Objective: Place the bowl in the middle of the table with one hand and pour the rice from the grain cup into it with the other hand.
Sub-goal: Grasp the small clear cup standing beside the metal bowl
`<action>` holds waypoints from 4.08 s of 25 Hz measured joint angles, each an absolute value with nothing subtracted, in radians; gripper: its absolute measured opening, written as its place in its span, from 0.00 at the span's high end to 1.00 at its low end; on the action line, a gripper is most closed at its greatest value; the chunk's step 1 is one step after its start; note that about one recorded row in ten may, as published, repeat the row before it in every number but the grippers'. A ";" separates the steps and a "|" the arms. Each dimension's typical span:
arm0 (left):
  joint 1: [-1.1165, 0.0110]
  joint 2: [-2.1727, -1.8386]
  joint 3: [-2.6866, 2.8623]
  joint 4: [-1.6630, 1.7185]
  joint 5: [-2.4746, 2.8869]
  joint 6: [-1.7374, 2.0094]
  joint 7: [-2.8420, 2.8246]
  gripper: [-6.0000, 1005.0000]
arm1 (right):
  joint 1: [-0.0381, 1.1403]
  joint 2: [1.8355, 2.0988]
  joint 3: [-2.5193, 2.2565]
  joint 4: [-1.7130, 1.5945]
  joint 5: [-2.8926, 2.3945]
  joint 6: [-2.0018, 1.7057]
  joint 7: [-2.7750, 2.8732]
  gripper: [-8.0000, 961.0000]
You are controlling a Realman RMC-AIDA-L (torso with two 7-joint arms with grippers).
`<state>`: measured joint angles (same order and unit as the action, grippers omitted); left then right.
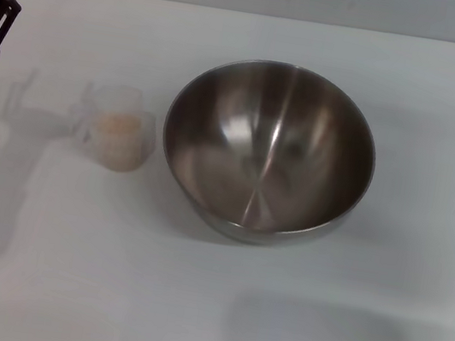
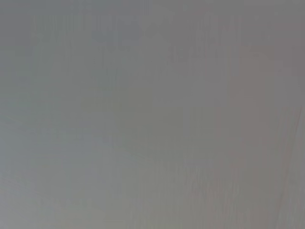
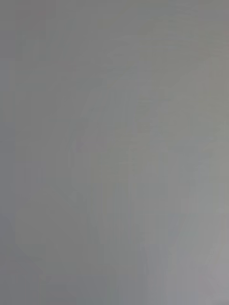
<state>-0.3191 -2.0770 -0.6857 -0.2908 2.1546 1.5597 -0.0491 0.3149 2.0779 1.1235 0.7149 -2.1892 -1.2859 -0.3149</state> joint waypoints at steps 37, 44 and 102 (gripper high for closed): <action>-0.104 -2.080 -0.312 -0.711 1.643 1.415 0.533 0.23 | 0.382 2.017 1.119 0.288 -2.483 -1.293 0.228 0.17; -0.089 -2.080 -0.281 -0.743 1.606 1.415 0.568 0.23 | 0.384 2.014 1.118 0.285 -2.484 -1.296 0.228 0.17; -0.272 -2.080 -0.264 -0.723 1.413 1.194 0.615 0.24 | 0.373 2.005 1.126 0.318 -2.537 -1.299 0.229 0.17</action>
<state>-0.2718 -2.0801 -0.2644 -0.7232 1.4129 1.1935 0.6153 0.3727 2.0048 1.1260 0.3182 -2.5371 -1.2992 0.2286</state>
